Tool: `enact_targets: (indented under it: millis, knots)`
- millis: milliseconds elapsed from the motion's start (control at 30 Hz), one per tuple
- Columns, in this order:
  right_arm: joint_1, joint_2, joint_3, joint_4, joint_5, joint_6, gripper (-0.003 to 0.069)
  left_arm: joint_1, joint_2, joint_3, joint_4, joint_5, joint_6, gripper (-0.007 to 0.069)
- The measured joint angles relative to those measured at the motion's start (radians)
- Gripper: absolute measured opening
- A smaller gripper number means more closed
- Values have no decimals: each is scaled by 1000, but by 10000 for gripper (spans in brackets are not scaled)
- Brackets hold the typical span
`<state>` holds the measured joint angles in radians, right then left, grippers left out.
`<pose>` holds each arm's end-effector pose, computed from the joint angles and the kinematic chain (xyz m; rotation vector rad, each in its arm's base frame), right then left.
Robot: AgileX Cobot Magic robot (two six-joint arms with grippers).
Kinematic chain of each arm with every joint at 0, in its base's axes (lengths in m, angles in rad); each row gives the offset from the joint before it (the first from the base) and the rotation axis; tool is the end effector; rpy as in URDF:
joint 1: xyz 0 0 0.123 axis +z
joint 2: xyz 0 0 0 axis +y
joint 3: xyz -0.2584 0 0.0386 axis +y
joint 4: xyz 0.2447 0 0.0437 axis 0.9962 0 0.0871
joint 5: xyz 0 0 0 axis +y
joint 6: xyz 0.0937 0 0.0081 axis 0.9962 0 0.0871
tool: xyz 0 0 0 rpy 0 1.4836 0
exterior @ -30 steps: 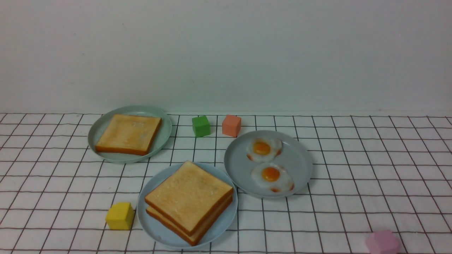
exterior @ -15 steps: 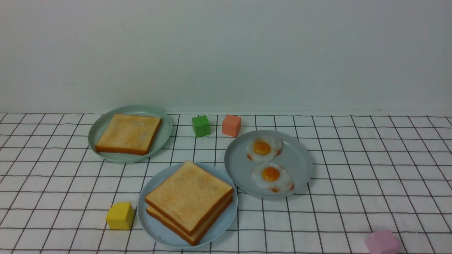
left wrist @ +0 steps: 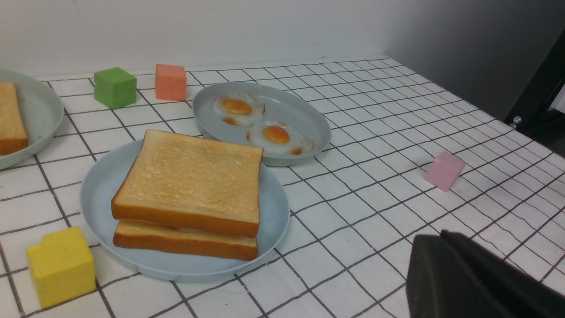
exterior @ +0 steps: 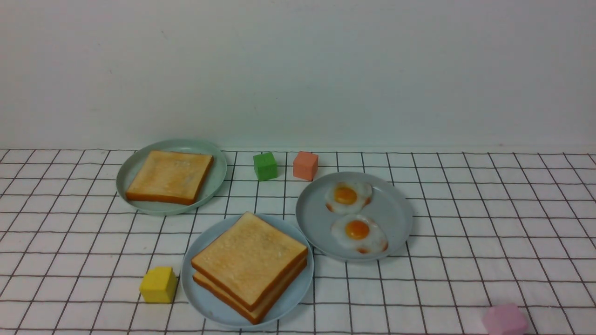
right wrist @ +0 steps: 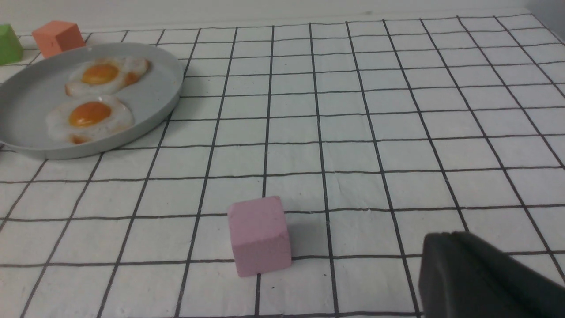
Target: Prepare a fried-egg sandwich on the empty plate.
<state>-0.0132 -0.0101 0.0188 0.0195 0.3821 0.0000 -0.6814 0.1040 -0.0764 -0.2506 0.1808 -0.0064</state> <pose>0.0760 -0.0003 0.1724 0.0243 1.8742 0.0102 0.0642 -0.0575 0.2142 0.4038 1.6936 -0.7329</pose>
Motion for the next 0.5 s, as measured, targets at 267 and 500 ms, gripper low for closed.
enact_targets:
  millis: [267, 500]
  knots:
    - [0, 0, 0, 0, 1, 0, -9, 0, 0, 0, 0, 0, 0, 4]
    - [0, 0, 0, 0, 2, 0, -7, 0, 0, 0, 1, -2, 0, 14]
